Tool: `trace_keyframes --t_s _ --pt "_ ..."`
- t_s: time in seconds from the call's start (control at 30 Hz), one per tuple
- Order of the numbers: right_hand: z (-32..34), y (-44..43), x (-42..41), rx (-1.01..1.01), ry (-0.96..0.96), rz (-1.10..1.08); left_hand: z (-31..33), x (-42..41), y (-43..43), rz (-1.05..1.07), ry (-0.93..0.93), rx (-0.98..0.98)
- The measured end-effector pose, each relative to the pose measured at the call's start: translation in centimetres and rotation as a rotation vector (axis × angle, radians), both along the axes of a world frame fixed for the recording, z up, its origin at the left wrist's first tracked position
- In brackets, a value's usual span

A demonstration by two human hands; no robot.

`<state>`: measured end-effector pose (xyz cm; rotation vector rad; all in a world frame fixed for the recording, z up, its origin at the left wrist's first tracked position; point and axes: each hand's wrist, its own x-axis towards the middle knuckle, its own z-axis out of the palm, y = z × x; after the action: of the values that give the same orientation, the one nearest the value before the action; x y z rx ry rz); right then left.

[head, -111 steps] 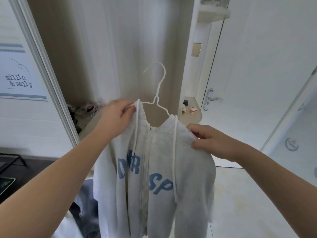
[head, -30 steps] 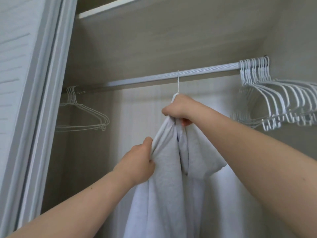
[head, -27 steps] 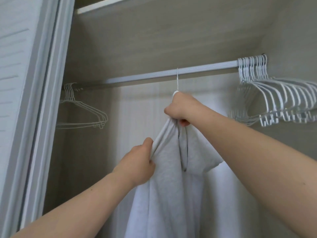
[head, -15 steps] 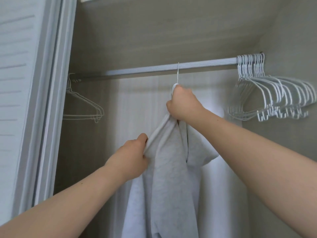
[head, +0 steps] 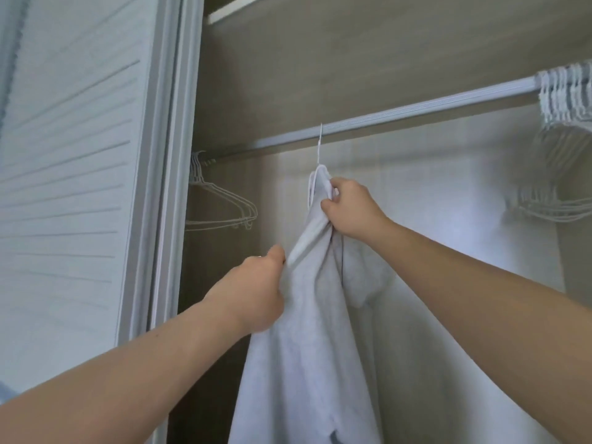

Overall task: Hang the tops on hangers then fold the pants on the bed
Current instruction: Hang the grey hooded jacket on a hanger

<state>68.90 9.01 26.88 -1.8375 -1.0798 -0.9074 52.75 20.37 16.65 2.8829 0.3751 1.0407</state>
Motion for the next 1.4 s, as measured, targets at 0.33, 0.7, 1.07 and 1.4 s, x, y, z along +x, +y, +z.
trace_keyframes --t_s 0.33,0.7,1.07,1.4 --pt "0.5 10.3 3.0 -0.008 0.157 0.368 2.1 0.9 2.2 0.171 0.061 -0.232" --pt "2.4 22.6 2.8 -0.040 0.270 0.549 3.7 4.1 5.5 0.578 0.042 -0.255" --pt "2.1 28.1 3.1 -0.080 0.421 0.656 2.7 5.1 8.4 0.838 0.463 0.095" --pt "-2.6 20.5 4.3 -0.079 0.226 0.634 0.7 3.3 6.1 0.718 0.291 0.361"
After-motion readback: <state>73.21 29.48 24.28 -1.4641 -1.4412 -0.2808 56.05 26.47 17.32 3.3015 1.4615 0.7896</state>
